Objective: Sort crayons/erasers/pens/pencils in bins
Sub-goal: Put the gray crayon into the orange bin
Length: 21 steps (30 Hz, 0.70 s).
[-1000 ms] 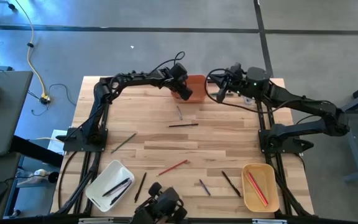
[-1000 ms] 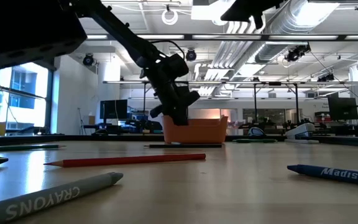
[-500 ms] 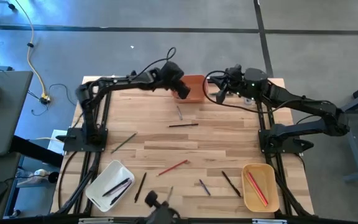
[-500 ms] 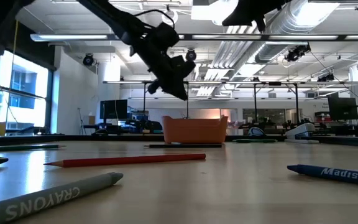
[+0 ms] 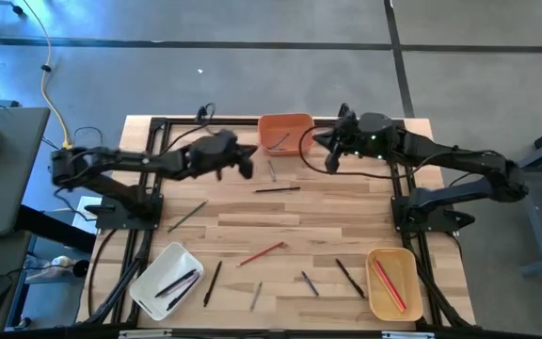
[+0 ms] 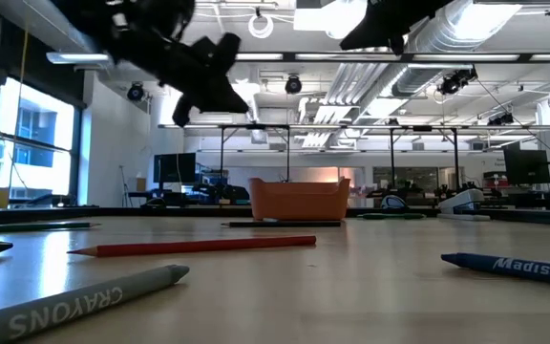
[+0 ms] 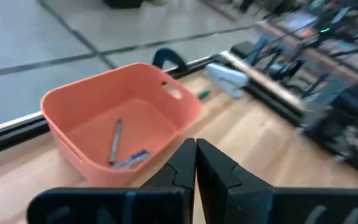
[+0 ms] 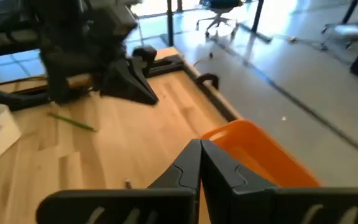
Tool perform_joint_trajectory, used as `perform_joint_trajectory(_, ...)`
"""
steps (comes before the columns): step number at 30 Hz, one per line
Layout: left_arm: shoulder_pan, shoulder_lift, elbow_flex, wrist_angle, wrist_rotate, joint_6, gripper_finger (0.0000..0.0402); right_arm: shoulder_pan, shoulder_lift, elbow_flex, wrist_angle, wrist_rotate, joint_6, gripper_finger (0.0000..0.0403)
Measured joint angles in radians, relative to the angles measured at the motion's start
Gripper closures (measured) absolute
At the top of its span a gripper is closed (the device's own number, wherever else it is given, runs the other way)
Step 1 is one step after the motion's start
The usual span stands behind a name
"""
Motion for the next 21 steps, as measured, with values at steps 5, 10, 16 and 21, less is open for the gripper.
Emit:
perform_joint_trajectory(5, -0.048, -0.166, -0.155, 0.057, 0.0, 0.0, 0.0399, 0.054, 0.092, 0.0, 0.042, 0.018, 0.093, 0.0403)
perform_joint_trajectory(10, -0.05, -0.329, -0.25, 0.061, 0.024, 0.013, 0.04, 0.106, 0.211, 0.0, 0.049, 0.105, 0.292, 0.0403)
perform_joint_trajectory(16, -0.025, -0.476, -0.322, 0.052, 0.078, 0.026, 0.0401, 0.15, 0.34, 0.002, 0.027, 0.154, 0.467, 0.0403)
perform_joint_trajectory(21, -0.001, -0.538, -0.332, 0.013, 0.131, 0.026, 0.0401, 0.152, 0.471, 0.099, -0.042, 0.108, 0.533, 0.0403)
